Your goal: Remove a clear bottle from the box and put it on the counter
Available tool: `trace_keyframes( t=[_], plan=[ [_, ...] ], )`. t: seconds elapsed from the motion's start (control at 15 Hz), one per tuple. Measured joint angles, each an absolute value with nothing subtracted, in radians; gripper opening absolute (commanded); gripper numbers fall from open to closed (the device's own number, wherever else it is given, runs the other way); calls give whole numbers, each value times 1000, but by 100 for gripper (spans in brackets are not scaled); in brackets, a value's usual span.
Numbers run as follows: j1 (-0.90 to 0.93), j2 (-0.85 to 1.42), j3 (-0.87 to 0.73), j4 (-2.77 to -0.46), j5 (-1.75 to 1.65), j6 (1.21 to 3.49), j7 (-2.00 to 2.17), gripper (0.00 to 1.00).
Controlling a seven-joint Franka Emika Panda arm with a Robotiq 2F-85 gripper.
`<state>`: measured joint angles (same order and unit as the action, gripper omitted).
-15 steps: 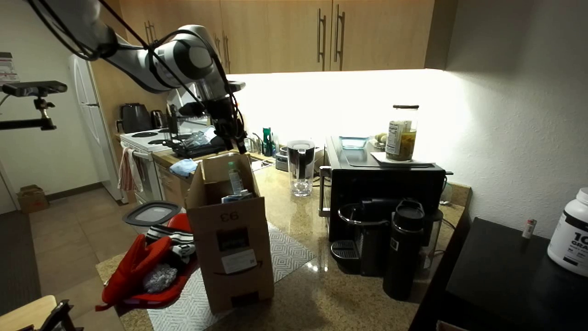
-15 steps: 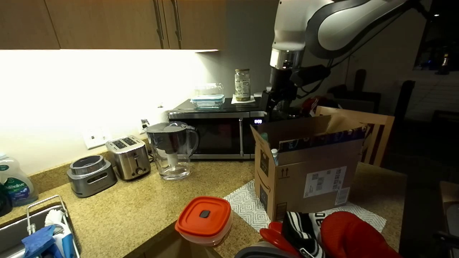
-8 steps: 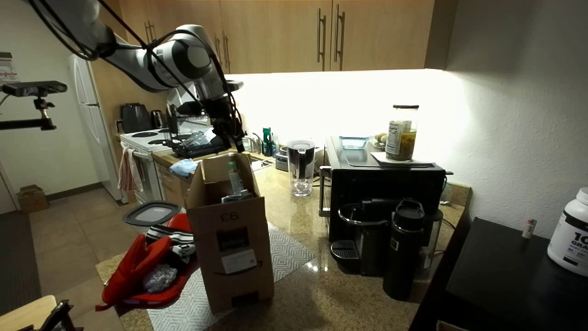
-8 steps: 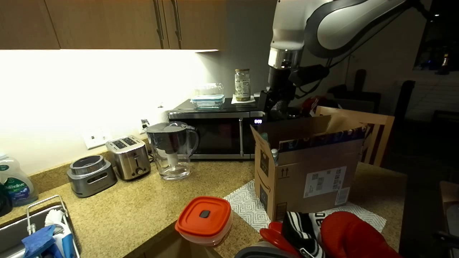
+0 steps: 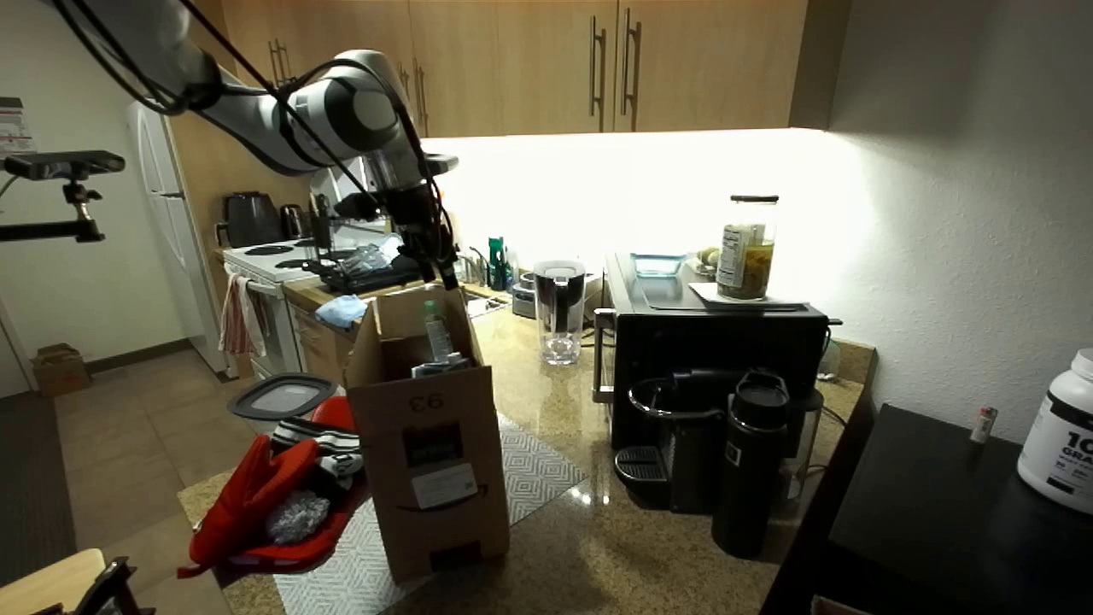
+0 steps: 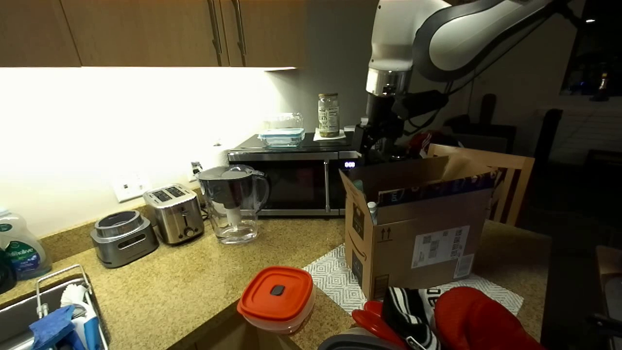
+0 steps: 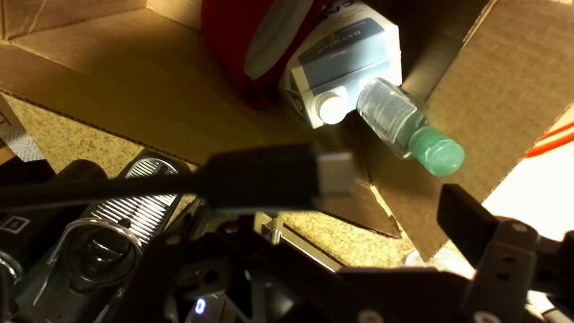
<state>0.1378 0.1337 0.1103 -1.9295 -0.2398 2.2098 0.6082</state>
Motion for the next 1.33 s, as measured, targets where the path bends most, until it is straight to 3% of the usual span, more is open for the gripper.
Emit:
trace_keyframes(
  t=[0.4,1.33],
  plan=[
    [153,134,115,-1950,-232,2210,651,100],
    [169,121,114,-1953,-232,2175,185,100]
  ],
)
